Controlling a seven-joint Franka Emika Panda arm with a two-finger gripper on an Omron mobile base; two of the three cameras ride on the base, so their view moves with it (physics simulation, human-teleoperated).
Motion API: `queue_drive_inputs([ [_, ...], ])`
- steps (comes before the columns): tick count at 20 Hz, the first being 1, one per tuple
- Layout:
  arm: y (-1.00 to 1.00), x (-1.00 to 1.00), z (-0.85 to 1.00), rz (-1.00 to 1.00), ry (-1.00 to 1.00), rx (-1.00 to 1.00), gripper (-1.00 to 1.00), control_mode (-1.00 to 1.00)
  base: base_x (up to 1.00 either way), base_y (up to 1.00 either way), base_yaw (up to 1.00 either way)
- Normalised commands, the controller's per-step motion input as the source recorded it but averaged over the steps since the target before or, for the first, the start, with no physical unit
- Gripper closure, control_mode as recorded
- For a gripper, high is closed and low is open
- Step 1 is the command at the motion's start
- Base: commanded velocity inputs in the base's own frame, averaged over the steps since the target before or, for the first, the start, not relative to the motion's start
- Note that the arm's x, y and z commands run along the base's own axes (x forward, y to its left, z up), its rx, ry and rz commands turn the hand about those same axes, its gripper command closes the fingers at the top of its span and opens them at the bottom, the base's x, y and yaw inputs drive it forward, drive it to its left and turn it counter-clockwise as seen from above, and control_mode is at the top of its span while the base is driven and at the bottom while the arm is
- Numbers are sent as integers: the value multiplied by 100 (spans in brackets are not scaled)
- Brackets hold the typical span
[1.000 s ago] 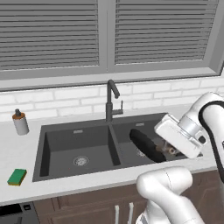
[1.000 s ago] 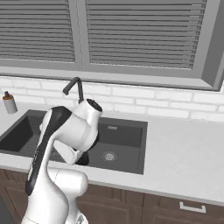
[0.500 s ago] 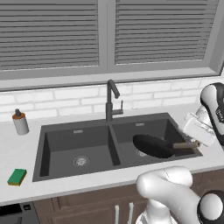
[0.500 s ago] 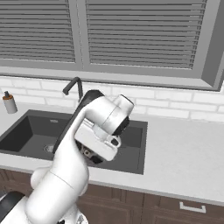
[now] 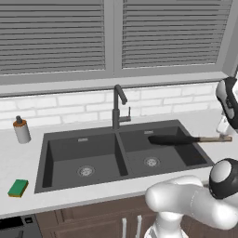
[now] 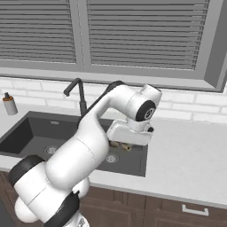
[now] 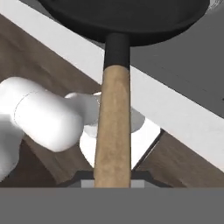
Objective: Pick the pan and sponge and place them into the sink. Then turn on the water.
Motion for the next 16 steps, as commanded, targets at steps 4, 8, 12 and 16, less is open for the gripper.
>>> queue_drive_inputs([
  [4,-54,33,-42,34,-55,0,100,-100,0,0,0],
  [8,-10,16,-57,27,-60,-5,100,-100,0,0,0],
  [12,0,12,-47,23,-61,-7,100,-100,0,0,0],
  [16,0,52,-32,23,-17,-5,100,-100,0,0,0],
])
